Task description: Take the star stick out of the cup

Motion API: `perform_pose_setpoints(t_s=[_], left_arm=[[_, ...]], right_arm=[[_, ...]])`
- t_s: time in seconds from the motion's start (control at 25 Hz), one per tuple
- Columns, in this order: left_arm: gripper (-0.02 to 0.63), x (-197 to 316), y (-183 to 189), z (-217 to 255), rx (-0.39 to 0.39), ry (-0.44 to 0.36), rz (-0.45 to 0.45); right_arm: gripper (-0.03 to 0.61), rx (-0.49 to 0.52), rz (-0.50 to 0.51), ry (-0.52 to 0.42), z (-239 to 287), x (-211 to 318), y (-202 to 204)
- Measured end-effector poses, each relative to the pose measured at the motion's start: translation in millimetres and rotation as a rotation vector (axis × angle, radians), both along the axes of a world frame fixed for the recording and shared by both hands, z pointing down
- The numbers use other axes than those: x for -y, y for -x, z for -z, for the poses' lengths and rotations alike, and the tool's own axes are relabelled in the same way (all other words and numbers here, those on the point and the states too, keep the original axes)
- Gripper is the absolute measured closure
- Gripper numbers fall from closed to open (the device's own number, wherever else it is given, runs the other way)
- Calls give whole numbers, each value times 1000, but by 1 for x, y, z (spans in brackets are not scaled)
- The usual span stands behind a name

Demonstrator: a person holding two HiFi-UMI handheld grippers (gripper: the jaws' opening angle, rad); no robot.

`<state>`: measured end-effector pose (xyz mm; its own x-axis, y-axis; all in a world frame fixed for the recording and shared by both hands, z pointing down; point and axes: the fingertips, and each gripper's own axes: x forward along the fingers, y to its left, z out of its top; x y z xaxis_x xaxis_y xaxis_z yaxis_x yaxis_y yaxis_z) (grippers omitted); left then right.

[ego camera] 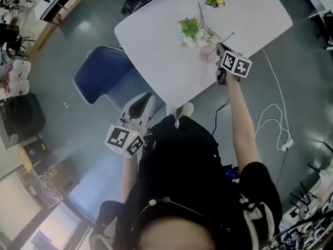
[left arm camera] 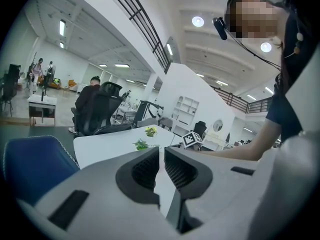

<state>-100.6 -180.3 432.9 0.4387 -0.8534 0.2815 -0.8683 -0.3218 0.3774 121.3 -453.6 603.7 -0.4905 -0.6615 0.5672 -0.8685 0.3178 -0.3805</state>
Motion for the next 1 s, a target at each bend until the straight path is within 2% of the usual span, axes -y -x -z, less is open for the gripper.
perform_pose_setpoints(t_s=[0.32, 1.0], left_arm=[[594, 7, -10, -1, -3, -12, -36], [594, 27, -46, 9, -41, -82, -195]], right_arm=[[558, 60, 14, -94, 36, -10, 1], [560, 336, -92, -458, 212, -105, -29]])
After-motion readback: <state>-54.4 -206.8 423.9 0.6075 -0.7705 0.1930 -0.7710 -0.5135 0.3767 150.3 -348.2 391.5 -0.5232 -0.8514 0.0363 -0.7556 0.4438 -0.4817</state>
